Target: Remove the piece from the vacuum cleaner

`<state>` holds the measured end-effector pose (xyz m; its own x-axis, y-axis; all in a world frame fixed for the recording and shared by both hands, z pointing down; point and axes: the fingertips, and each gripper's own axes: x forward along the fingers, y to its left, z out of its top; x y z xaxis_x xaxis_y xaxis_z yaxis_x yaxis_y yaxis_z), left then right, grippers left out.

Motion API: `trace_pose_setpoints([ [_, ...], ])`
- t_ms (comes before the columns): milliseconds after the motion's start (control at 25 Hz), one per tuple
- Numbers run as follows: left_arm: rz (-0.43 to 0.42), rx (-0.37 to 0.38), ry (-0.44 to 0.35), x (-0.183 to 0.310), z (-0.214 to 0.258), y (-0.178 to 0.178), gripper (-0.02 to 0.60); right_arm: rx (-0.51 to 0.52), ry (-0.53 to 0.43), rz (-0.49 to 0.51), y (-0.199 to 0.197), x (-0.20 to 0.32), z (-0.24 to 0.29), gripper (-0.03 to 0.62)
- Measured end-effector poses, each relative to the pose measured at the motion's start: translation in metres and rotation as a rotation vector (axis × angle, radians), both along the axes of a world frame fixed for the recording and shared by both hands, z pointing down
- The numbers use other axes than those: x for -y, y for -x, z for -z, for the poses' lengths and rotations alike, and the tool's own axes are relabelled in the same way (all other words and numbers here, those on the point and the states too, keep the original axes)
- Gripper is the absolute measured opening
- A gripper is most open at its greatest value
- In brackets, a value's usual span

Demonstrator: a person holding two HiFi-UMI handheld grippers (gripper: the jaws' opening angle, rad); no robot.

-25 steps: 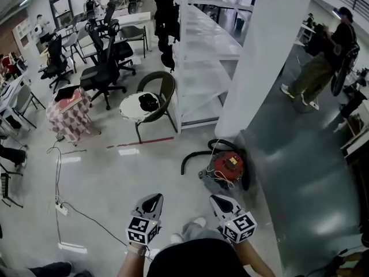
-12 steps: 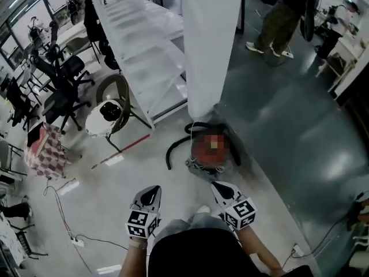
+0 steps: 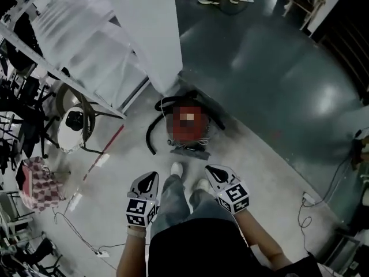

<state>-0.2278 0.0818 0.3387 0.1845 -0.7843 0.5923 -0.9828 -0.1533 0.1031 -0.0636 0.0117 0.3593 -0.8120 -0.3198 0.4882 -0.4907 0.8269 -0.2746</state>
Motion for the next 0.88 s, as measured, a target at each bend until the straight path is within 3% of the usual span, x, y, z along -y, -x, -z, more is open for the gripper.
trace_pose_setpoints([
  [360, -0.297, 0.005, 0.124, 0.077, -0.089, -0.009, 0.020, -0.144, 0.041, -0.111, 0.001, 0.040, -0.090, 0.029],
  [640, -0.453, 0.019, 0.243, 0.113, -0.167, -0.009, 0.028, -0.204, 0.119, -0.158, 0.013, 0.059, -0.158, 0.036],
  [760, -0.490, 0.027, 0.291, 0.121, -0.198, -0.009, 0.160, -0.231, 0.155, -0.182, 0.015, 0.063, -0.183, 0.121],
  [880, -0.543, 0.030, 0.337, 0.126, -0.228, -0.011, 0.170, -0.254, 0.175, -0.205, 0.016, 0.073, -0.206, 0.135],
])
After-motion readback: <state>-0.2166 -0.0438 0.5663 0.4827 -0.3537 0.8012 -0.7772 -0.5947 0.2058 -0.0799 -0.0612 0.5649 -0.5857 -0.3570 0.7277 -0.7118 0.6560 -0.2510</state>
